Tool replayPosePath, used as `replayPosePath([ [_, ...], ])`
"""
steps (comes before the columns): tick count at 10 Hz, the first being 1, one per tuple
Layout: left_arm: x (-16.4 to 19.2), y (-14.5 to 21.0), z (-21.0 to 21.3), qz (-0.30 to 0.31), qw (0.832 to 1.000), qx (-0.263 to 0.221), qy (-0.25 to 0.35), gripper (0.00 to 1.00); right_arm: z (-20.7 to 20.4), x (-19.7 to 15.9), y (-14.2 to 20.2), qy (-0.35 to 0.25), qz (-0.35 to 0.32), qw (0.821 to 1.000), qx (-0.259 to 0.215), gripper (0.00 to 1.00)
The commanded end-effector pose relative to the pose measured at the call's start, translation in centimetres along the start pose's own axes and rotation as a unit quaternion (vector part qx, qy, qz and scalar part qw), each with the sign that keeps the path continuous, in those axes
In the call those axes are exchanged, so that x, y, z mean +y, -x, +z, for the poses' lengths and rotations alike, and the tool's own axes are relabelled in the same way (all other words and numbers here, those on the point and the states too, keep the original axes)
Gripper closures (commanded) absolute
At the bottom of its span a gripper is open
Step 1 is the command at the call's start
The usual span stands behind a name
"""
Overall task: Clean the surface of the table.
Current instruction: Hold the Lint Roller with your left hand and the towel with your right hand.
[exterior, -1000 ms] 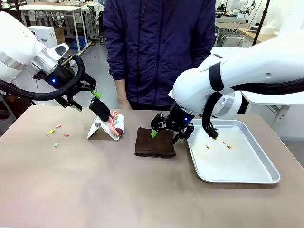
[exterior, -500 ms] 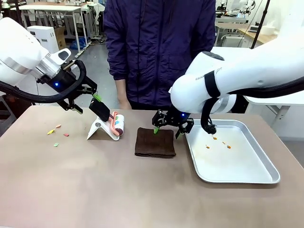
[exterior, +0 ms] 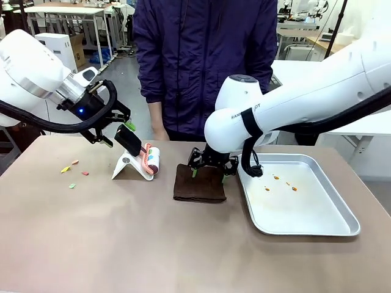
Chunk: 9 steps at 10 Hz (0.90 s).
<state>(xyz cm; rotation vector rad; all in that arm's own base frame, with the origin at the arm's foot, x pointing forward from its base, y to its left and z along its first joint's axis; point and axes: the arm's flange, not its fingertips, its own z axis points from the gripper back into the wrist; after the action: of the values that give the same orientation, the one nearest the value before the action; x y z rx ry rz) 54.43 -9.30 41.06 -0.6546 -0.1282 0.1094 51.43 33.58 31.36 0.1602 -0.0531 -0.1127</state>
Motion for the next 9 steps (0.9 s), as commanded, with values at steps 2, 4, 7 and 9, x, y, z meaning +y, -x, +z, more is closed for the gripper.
replayPosePath([
  [2,-0.5,-0.2,-0.6,0.002,1.0,-0.001,0.005,0.0,0.2,0.3,-0.8,0.031,-0.03,0.999,-0.01,0.0],
  [4,-0.3,-0.3,-0.7,0.001,1.0,0.0,0.001,0.0,-0.3,0.3,-0.9,0.046,-0.028,0.999,-0.008,0.0],
  [7,-0.4,-0.2,-0.8,0.004,1.0,0.001,0.001,0.0,-0.9,0.3,-1.0,0.052,-0.026,0.998,-0.001,0.0],
  [9,-0.5,-0.2,-0.9,0.003,1.0,-0.006,0.003,0.0,-1.0,0.3,-1.0,0.053,-0.023,0.998,0.004,0.0],
])
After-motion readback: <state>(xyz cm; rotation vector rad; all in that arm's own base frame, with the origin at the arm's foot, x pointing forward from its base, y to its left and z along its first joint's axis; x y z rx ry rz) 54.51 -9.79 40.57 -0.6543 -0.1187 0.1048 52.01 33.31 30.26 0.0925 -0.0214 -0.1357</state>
